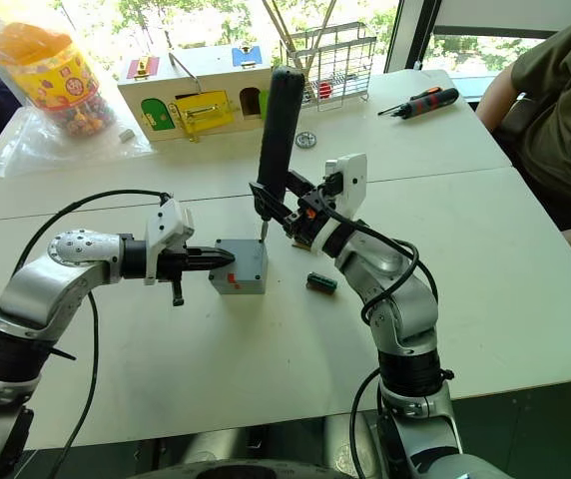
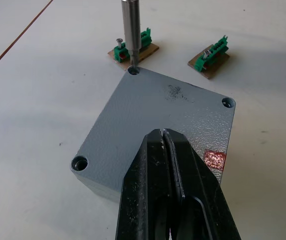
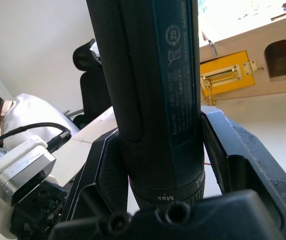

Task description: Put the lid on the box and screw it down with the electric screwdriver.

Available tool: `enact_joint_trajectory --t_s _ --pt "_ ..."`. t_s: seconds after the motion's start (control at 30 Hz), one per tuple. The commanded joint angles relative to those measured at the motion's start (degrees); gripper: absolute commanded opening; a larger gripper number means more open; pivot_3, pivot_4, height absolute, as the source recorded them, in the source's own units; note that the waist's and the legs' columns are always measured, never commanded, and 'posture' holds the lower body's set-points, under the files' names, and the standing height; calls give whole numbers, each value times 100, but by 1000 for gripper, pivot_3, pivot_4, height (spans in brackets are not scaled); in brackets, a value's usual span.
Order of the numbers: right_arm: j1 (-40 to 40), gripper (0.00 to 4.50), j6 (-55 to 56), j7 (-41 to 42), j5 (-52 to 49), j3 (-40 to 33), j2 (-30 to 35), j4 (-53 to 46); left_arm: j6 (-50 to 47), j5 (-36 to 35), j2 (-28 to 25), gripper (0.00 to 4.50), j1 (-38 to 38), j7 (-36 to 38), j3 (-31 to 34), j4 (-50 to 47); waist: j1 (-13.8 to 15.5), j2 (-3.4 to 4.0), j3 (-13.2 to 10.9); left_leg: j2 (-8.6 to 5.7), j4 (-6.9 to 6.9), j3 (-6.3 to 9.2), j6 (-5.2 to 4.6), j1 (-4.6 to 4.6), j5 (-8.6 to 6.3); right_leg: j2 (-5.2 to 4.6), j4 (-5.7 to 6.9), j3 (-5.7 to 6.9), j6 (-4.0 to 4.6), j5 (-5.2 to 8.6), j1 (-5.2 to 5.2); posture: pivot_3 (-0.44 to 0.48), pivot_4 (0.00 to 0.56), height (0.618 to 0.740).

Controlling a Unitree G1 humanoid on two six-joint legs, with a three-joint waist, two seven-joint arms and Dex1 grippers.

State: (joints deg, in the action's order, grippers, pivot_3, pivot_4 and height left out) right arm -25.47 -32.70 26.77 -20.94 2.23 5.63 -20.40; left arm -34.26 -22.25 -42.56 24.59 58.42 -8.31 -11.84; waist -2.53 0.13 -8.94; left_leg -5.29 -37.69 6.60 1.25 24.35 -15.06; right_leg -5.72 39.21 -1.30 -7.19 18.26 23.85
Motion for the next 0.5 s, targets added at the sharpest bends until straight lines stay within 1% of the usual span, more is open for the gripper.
enact_joint_trajectory --t_s 0.03,0.37,0.5 --pt "-132 1866 231 -38 -102 16 -26 -185 -16 133 27 0 -49 -13 -133 74 2 0 0 0 0 1 0 -1 0 0 0 0 0 0 -1 0 150 740" --pt "-15 1866 57 39 -260 232 82 -274 2 202 38 0 -97 -14 -129 74 -2 0 1 0 0 2 0 -4 0 1 0 0 0 0 -4 0 150 740" --pt "2 1866 209 62 -54 423 234 -178 22 234 40 0 -91 -13 -150 94 -2 0 2 0 0 2 0 -11 0 2 0 0 0 0 -11 0 150 740"
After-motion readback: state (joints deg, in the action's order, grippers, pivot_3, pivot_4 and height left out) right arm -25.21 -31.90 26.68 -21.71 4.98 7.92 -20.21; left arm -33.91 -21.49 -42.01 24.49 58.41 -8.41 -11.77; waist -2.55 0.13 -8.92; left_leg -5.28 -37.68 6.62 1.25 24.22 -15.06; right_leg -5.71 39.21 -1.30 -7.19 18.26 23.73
